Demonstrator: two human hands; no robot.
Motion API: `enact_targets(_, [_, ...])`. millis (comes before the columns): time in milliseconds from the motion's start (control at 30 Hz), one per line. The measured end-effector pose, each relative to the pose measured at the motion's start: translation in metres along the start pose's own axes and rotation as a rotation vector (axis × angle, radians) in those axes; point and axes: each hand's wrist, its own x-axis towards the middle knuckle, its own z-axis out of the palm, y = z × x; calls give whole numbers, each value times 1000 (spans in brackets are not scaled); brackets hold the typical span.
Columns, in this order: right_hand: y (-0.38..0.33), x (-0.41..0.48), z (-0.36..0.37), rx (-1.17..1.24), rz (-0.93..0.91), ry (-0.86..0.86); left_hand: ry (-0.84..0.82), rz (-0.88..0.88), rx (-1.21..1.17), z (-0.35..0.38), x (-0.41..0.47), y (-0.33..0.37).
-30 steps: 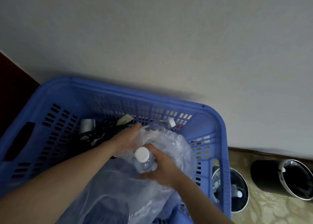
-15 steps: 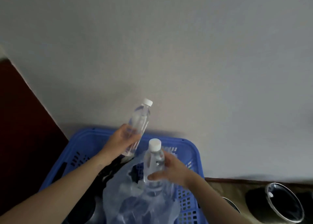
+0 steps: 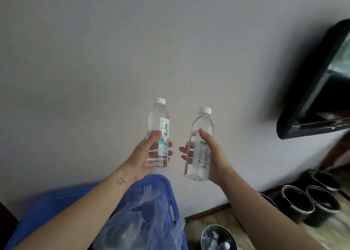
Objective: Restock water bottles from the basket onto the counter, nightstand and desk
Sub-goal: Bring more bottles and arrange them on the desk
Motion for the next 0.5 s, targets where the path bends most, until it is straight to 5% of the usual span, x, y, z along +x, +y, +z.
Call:
enact_targets(233, [-61, -116, -114, 94, -107, 140, -185, -16, -9, 169, -9, -25])
enact_targets(367, [-87, -196, -169, -115, -257, 374, -367, -25, 64, 265, -29, -50])
enact_targets(500, [-110, -276, -213, -71, -347, 552, -546, -48, 62, 348, -55, -78])
